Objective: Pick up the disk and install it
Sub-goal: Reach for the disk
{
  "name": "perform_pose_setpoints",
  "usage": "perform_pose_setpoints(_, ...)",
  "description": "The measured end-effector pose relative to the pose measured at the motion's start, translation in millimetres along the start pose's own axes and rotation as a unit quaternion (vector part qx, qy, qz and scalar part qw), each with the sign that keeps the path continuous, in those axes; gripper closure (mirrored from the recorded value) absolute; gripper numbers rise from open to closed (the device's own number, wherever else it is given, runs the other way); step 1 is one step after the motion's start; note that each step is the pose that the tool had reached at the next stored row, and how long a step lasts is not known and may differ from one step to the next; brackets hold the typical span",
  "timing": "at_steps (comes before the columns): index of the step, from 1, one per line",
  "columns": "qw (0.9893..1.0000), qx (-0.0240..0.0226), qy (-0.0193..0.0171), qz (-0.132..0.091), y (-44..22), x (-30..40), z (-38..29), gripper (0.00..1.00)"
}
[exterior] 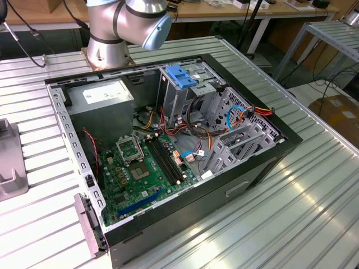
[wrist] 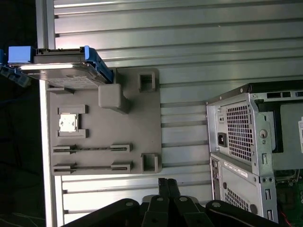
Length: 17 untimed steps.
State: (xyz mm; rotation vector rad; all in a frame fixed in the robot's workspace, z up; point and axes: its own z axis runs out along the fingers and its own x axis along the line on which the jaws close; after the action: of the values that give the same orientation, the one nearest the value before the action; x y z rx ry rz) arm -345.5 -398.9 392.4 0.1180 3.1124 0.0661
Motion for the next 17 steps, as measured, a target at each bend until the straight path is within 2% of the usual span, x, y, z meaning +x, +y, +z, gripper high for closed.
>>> perform_pose_setpoints(6, 1.0, 0.0, 0.0, 0.0, -0.5, 6.4, -0.1, 0.9)
perform_pose_setpoints(17, 1.0, 0.0, 0.0, 0.0, -0.9, 12.3, -0.2, 0.9)
